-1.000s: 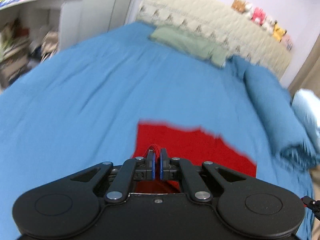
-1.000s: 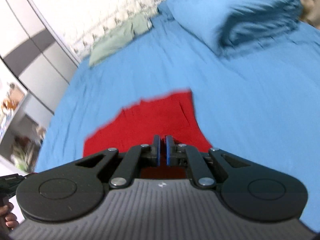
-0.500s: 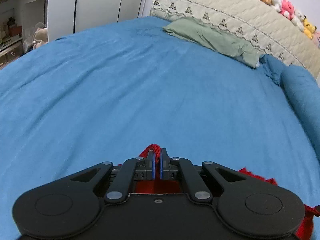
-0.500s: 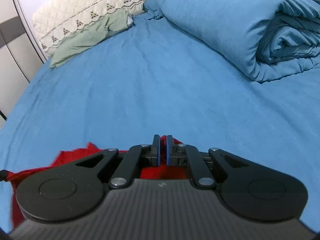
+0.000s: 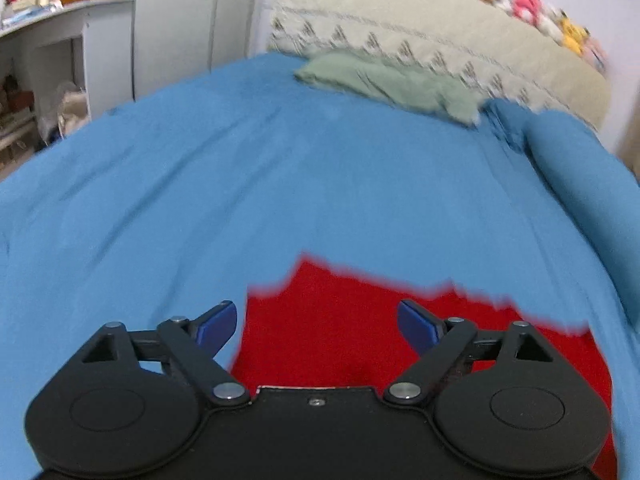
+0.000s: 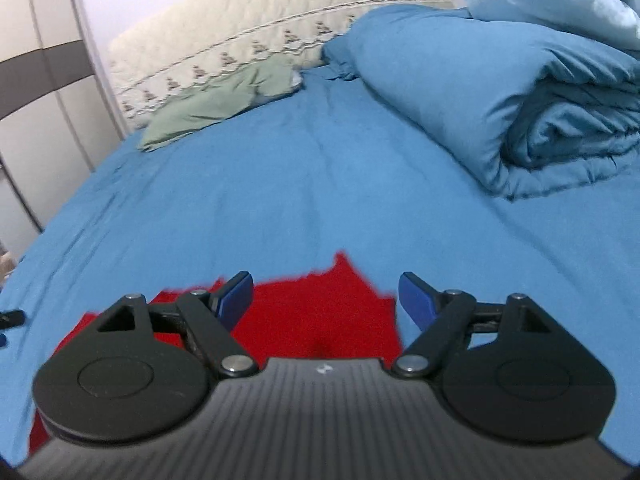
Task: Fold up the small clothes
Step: 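Lay the hem onto the collar and open both grippers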
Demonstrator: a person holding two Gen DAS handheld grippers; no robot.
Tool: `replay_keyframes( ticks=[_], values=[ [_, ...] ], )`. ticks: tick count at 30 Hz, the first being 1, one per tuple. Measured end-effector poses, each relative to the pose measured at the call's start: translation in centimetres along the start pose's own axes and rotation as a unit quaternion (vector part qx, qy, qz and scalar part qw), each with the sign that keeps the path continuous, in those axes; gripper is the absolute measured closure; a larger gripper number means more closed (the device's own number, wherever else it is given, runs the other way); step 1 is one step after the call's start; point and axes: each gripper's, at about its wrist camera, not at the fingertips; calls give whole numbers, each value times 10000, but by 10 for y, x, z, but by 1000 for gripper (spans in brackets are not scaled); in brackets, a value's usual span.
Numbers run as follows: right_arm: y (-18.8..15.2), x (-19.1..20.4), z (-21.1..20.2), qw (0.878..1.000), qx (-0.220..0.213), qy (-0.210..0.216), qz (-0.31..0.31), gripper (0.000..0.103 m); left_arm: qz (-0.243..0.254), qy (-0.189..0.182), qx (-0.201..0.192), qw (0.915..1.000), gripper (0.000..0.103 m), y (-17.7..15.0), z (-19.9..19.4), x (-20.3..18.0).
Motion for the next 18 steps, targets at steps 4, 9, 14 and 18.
replay_keyframes(
  ticks=[4,9,14,18],
  values=[
    [-33,4,-45,9995,187,-58,-244,7,411,20,646,9971,13,-47,-11,3],
    [-62,-6,-87,9988,416,-197,-172,7,256,19,959,9951,13,-74,-35,17],
    [-82,-21,-108,9955,702,-538,345,7,331,-275,916,9949,11,-72,-61,-5],
    [-88,-28,-111,9912,802,-648,835,7,837,-742,812,9904,2,-70,-62,-47]
  ],
)
Point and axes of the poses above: each gripper's, at about its wrist camera, not at the fingertips, and z roughly the way its jaws point, x to its left, y to its top, and after that the axes turned 14 degrees about -x, right-handed
